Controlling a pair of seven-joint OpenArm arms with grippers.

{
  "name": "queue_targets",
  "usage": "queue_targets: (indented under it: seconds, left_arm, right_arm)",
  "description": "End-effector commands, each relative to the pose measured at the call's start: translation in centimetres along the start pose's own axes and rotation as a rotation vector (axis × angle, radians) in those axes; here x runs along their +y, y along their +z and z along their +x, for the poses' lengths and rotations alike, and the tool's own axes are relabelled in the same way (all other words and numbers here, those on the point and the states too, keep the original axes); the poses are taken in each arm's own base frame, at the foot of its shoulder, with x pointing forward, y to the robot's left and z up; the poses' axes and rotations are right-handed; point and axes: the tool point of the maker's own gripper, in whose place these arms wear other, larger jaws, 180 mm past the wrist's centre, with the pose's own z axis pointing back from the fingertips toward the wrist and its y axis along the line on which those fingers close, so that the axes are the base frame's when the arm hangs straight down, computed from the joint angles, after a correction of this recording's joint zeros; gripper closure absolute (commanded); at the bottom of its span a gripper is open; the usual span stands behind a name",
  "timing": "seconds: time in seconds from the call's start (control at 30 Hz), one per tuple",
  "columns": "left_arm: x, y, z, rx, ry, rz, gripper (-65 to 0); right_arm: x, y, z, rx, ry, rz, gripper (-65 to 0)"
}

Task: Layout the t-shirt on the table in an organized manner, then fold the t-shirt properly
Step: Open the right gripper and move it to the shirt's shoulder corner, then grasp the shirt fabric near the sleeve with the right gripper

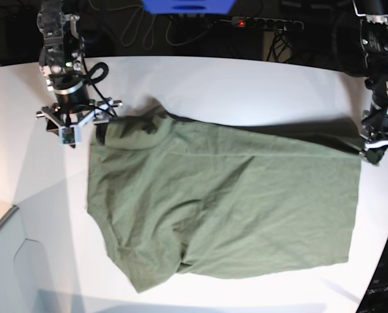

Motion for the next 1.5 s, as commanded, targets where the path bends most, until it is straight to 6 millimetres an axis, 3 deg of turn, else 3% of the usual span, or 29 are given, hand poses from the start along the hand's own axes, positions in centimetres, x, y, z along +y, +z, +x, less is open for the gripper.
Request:
queue_targets:
  seconds: [0.0,0.2,0.43,0.63,0.8,0.9,0.93,0.97,1.07,1.23,1.37,1.47]
  left_arm:
    - [-0.6,0.0,1.3,-0.040,-0.005,-0.023,-0.1]
    - [-0.7,-0.1,1.3,-0.040,-0.001,-0.024,-0.1]
    - [-0.8,-0.1,1.4,-0.043,0.002,-0.027,-0.1]
    - [-0.8,-0.1,1.3,-0.042,0.005,-0.027,-0.1]
    - [-0.8,-0.1,1.3,-0.042,0.005,-0.027,-0.1]
    - [-0.8,-0.1,1.3,-0.042,0.005,-0.027,-0.1]
    - [-0.8,-0.1,1.3,-0.041,0.005,-0.026,-0.1]
    - [-0.8,-0.1,1.3,-0.041,0.005,-0.026,-0.1]
    - [-1.0,0.1,1.4,-0.044,0.003,-0.032,-0.1]
    - [-1.1,1.5,1.1,-0.036,-0.022,-0.043,-0.1]
    - [-1.2,3.3,0.3,-0.031,-0.022,-0.050,-0.1]
    - [1.0,5.2,0.6,-0.062,0.016,0.014,-0.1]
  right_arm:
    - [0.0,-0.4,0.8,-0.032,-0.002,0.002,-41.0]
    - [0.2,-1.9,-2.4,0.123,-0.017,0.006,-41.1]
    - [3.8,-2.2,-2.7,0.185,-0.024,0.144,-40.9]
    - [4.6,-2.6,-2.9,0.227,-0.027,0.167,-39.0]
    - [4.5,-2.6,-3.2,0.247,-0.026,0.165,-24.0]
    - [4.1,-2.6,-3.1,0.245,-0.022,0.158,-6.7]
    - [4.0,-2.6,-2.9,0.241,-0.023,0.152,-0.9]
    - [3.5,-2.6,-2.7,0.233,-0.028,0.140,0.0]
    - [1.2,-2.1,0.0,0.159,-0.031,0.085,0.0]
    - [-0.6,0.3,4.7,0.061,0.027,0.042,0.0]
    - [-0.4,1.7,5.9,0.082,0.062,0.042,0.0]
    - [-0.6,2.6,6.5,0.122,0.079,0.030,0.0]
